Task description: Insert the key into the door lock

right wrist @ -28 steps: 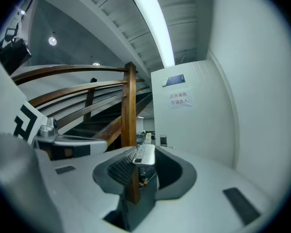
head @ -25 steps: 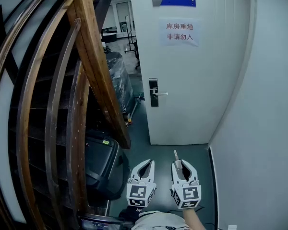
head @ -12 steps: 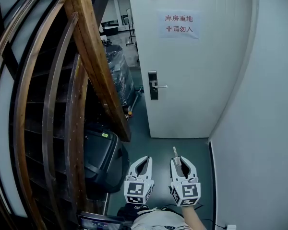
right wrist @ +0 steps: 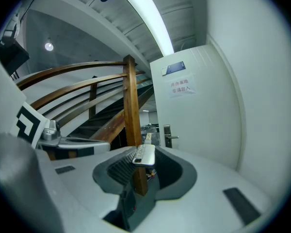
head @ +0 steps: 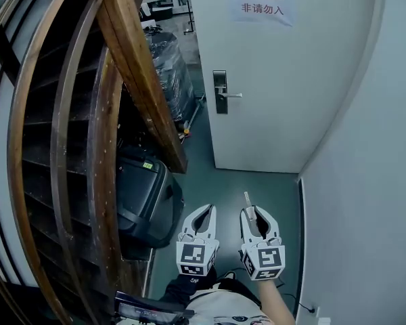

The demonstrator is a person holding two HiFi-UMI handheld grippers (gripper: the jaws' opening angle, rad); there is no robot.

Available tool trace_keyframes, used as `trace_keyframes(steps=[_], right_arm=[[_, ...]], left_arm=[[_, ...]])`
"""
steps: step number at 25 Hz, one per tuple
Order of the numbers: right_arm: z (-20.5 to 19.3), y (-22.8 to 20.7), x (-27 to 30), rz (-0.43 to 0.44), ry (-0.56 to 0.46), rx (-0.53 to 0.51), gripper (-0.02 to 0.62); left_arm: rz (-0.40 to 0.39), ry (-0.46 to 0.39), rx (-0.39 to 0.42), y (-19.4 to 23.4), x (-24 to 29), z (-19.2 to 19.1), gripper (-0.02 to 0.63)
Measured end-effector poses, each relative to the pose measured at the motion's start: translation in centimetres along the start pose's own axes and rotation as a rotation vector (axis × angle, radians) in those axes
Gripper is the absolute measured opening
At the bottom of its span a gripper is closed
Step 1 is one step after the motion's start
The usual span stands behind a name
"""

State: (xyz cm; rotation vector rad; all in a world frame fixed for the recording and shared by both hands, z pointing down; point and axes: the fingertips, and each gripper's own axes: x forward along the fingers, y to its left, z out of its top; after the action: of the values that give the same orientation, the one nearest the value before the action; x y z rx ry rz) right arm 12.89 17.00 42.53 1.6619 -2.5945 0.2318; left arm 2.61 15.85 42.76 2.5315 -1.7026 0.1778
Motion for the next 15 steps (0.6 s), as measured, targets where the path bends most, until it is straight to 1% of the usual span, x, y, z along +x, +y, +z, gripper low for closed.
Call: trace_keyframes(steps=[7,15], right_arm=[[0.1,-1.4,5.2,-0.03,0.021,-0.006,0.12],[1.0,-2.1,13.1,-0.053,0.04,-0.001,0.12]], left_arm=[[-0.012,0.001,-0.013,3.5,5.1,0.2,0.005],[-0.035,0.003,-0.021,9.1,11.6,1.1,0.005]])
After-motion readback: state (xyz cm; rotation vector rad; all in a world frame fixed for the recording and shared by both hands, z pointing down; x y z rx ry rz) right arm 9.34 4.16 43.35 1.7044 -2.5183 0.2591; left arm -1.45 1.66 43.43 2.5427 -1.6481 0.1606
